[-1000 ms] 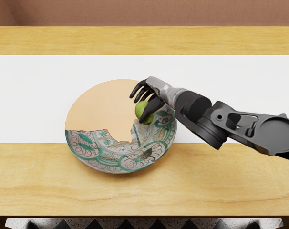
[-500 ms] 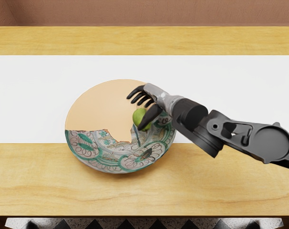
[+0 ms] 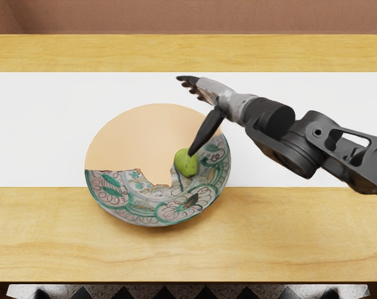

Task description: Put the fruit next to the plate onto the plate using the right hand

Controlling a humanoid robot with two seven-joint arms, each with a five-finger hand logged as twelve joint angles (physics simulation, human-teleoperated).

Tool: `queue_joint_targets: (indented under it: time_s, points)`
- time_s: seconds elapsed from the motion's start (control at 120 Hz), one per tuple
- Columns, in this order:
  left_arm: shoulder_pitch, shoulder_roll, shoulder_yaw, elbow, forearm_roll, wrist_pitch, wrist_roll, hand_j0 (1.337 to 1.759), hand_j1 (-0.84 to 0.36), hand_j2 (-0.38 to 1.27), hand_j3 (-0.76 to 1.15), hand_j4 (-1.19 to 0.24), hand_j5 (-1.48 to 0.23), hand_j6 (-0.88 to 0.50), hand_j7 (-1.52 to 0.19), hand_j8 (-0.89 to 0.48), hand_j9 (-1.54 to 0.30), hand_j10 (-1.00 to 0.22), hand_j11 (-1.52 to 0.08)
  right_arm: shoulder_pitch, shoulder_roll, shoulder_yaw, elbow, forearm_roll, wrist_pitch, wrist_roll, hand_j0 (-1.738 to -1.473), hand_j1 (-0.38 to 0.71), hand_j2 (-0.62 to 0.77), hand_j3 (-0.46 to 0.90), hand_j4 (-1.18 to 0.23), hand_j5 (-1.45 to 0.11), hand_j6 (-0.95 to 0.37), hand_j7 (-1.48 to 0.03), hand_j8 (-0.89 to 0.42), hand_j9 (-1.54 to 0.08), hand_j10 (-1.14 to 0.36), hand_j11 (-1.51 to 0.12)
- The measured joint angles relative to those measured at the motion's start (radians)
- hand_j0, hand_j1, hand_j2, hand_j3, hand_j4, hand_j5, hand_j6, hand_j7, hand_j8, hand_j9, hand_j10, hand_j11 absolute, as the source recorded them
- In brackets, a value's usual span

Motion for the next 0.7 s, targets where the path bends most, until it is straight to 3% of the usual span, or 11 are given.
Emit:
queue_joint_targets:
  time_s: [0.283,0.5,0.7]
  points:
    - [0.003,0.000,0.000,0.000,0.000,0.000,0.000,1.658,0.35,0.00,0.00,0.00,0.00,0.00,0.00,0.00,0.00,0.00,0.00,-0.098,-0.143,0.252,0.003,0.445,0.479,0.000,-1.658,-0.34,0.01,0.00,-0.01,-0.01,-0.01,-0.01,-0.01,-0.01,-0.01,-0.01]
    - [0.002,0.000,0.000,0.000,0.000,0.000,0.000,1.658,0.35,0.00,0.00,0.00,0.00,0.00,0.00,0.00,0.00,0.00,0.00,-0.231,-0.261,0.401,-0.024,0.601,0.705,0.000,-1.658,-0.35,0.00,0.00,0.00,0.00,0.00,0.00,0.00,0.00,0.00,0.00]
    - [0.001,0.000,-0.001,0.000,0.000,0.000,0.000,1.658,0.35,0.00,0.00,0.00,0.00,0.00,0.00,0.00,0.00,0.00,0.00,-0.278,-0.341,0.433,-0.048,0.678,0.759,0.000,-1.658,-0.35,0.00,0.00,0.00,0.00,0.00,0.00,0.00,0.00,0.00,0.00]
